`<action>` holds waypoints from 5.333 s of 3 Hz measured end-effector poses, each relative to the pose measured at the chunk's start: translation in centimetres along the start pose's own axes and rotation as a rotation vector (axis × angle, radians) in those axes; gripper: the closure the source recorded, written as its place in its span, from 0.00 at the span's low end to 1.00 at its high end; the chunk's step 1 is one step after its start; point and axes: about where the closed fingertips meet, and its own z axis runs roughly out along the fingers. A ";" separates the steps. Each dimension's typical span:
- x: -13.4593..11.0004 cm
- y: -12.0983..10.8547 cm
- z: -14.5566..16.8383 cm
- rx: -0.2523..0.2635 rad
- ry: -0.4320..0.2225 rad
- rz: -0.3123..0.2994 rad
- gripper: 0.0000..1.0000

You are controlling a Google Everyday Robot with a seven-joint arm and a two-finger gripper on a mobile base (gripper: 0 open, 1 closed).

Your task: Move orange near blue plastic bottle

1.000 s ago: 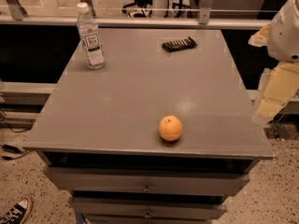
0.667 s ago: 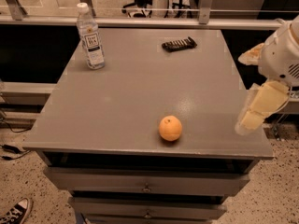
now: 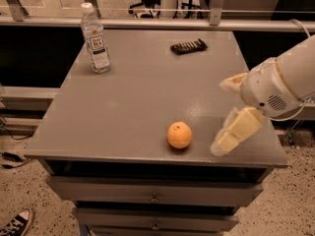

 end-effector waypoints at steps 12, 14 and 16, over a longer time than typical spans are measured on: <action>-16.5 -13.0 11.4 0.059 -0.391 -0.059 1.00; -21.8 -16.0 16.7 0.010 -0.480 -0.044 1.00; -22.1 -17.9 20.9 -0.006 -0.520 0.038 1.00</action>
Offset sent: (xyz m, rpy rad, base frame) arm -0.0114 0.0717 -0.0584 0.1369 -0.0130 0.0813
